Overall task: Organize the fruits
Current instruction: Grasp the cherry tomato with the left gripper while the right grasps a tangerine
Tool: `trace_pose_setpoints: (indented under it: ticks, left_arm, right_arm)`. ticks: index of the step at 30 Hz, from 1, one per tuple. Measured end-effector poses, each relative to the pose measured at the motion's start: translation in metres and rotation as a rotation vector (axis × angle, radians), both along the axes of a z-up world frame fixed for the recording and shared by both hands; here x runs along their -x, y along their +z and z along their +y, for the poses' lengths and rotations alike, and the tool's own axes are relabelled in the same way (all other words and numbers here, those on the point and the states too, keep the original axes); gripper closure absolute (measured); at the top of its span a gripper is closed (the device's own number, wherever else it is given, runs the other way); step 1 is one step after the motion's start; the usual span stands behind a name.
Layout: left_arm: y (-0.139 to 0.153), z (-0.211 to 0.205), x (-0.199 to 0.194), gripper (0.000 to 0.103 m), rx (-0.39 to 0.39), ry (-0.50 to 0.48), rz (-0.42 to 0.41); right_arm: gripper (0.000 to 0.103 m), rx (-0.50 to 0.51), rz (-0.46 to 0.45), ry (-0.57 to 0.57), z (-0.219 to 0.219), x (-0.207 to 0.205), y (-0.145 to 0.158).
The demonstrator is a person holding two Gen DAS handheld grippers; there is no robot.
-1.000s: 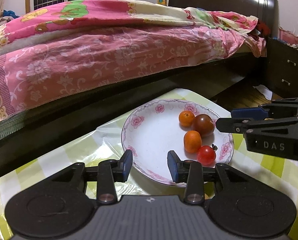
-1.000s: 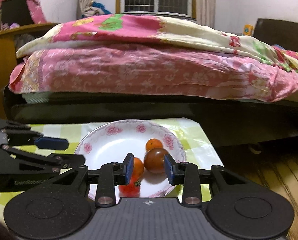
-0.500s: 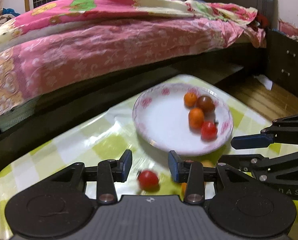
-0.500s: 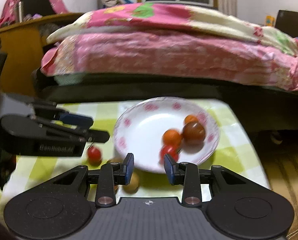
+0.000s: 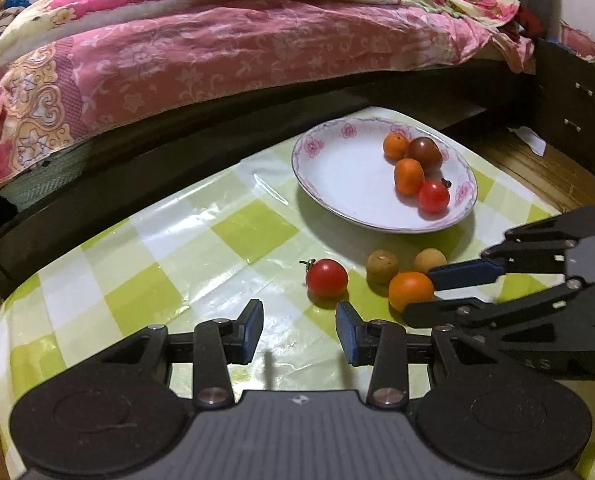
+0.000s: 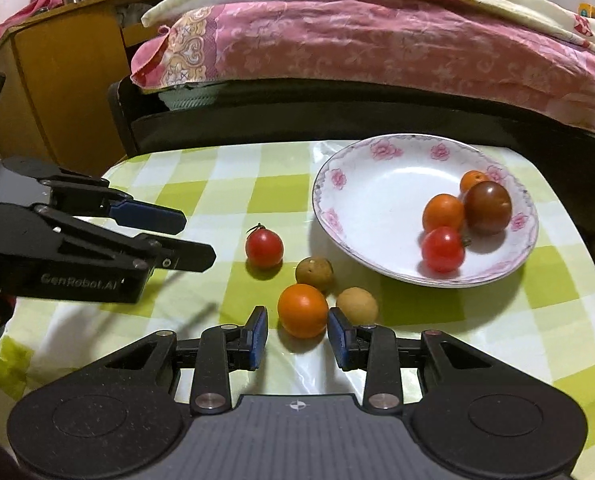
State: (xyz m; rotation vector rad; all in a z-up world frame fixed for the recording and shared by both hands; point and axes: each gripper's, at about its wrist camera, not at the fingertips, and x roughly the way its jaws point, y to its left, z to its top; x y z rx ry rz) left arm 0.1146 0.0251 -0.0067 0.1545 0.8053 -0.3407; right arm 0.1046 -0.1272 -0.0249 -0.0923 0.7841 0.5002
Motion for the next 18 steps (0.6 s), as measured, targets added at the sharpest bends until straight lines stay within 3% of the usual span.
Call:
trace_pose_setpoints:
  ticks: [18]
  left_arm:
    - [-0.019, -0.025, -0.029, 0.056, -0.017, -0.059, -0.009]
  right_arm:
    - [0.076, 0.002, 0.043, -0.008, -0.011, 0.007, -0.008]
